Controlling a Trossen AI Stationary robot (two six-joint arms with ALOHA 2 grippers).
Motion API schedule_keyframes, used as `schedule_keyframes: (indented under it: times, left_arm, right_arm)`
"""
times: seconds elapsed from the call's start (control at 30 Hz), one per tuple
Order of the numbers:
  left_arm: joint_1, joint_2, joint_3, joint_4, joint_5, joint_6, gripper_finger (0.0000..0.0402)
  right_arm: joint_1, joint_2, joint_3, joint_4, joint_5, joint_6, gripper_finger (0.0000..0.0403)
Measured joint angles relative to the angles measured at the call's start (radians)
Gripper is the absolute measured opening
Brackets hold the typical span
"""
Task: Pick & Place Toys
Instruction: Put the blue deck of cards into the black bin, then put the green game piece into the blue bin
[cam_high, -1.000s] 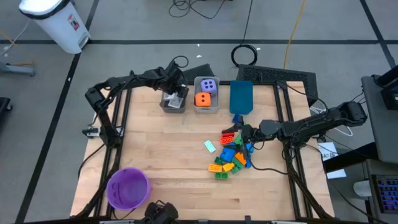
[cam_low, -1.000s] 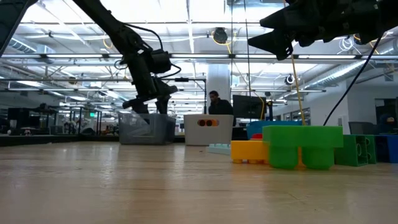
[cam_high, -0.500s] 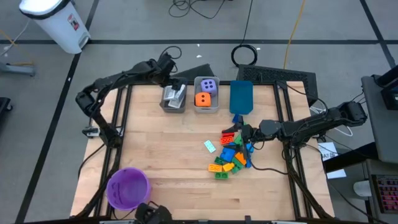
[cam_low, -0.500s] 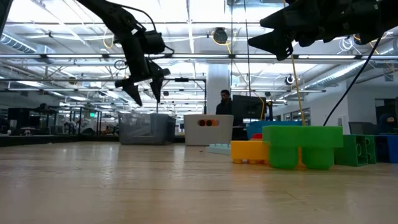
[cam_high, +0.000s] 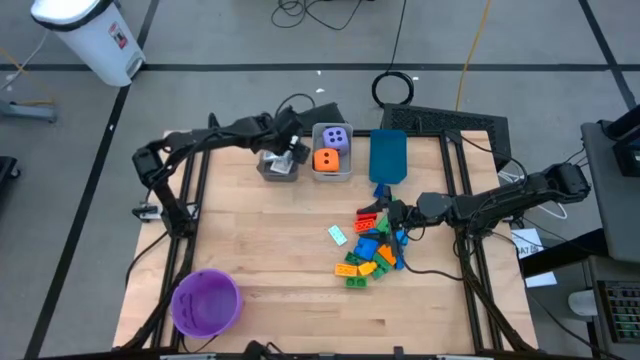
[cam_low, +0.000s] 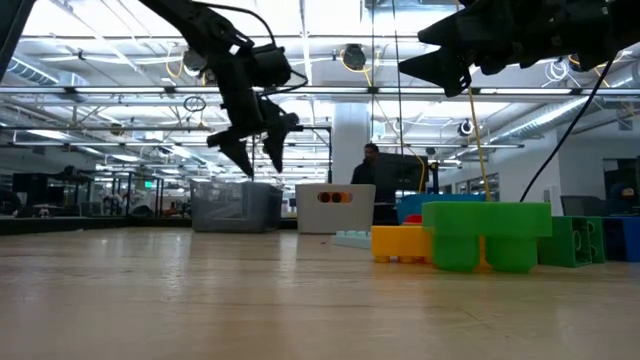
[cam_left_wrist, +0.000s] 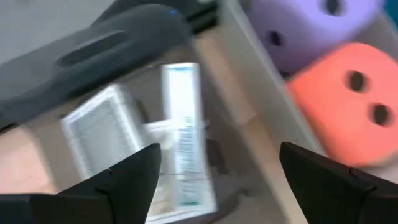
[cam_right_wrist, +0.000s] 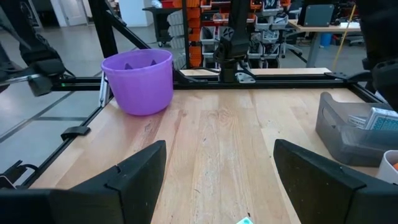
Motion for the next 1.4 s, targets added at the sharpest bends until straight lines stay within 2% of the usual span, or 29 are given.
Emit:
schedule_keyframes:
  times: [0.37,0.6,0.83,0.93,1.13,1.3,1.4]
  left_arm:
    - [-0.039,0.021,-0.005,0.058,0.083,-0.026,0.0301]
    - [-0.047,0.042,-0.008,0.031,-0.023,-0.019,0.0281]
    - [-0.009,0.042,-0.007,-0.046,-0.042,-0.025,0.0265]
    - [-0.001,0.039,-0.008,-0.075,-0.09,-0.025,0.0257]
    - [0.0,0.01,-0.007,-0.082,-0.142,-0.017,0.0246]
    - [-0.008,-0.077,-0.007,-0.085,-0.063,0.021,0.0246]
    - [-0.047,-0.146,-0.007,-0.074,-0.048,0.056,0.0246]
  right_arm:
    - [0.0,0.0,0.0,0.0,0.0,-0.002,0.0288]
    - [0.0,0.0,0.0,-0.005,0.0,0.0,0.0288]
    - [0.0,0.0,0.0,-0.007,0.0,0.0,0.0288]
    - [0.0,0.0,0.0,-0.007,0.0,0.0,0.0288]
    - [0.0,0.0,0.0,-0.008,0.0,0.0,0.0288]
    - [0.0,0.0,0.0,-0.026,0.0,-0.001,0.0288]
    - [0.0,0.0,0.0,-0.031,0.0,-0.006,0.0288]
